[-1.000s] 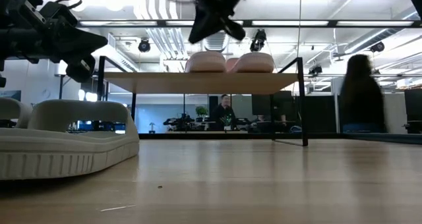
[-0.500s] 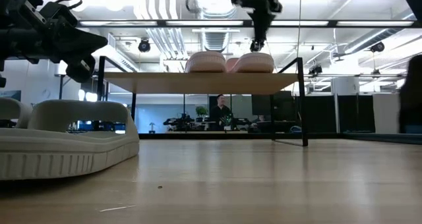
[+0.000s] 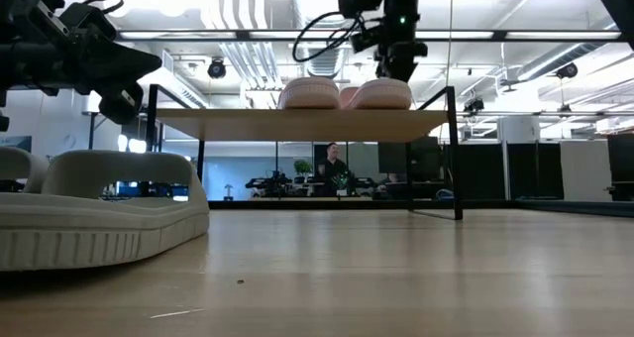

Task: Pick and place slides into the shelf
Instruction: Adjust the pink slides on the shelf

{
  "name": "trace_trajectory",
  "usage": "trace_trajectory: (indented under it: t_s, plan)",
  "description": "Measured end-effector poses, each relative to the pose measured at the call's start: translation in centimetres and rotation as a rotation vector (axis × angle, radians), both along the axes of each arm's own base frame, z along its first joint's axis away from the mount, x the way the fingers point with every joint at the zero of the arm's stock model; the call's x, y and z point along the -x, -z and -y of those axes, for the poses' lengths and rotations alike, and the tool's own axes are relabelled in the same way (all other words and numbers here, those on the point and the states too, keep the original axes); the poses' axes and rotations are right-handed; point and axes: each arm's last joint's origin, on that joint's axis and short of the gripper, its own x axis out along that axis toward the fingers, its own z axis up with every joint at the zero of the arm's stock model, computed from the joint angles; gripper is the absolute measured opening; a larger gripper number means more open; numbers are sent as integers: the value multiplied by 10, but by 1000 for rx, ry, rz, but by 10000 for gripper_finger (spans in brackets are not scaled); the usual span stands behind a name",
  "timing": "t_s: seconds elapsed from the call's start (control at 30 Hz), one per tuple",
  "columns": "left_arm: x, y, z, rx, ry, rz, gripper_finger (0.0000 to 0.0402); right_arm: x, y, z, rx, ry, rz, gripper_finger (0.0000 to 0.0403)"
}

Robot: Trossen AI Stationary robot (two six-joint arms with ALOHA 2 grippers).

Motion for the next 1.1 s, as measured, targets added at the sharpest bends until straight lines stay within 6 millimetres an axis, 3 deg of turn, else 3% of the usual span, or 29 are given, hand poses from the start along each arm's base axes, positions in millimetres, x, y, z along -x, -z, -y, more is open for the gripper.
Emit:
trace_trajectory:
  t_s: [0.37,0.73,1.1]
  plan:
    - [0,0,0,0,0,1,1,-4,28,-1,-40,-59,-41,8]
    - [0,0,0,0,0,-1,1,-17,14,-19,-71,-102,72,9]
    - [0,0,0,0,0,1,1,-24,17,-31,-74,-142,92,9]
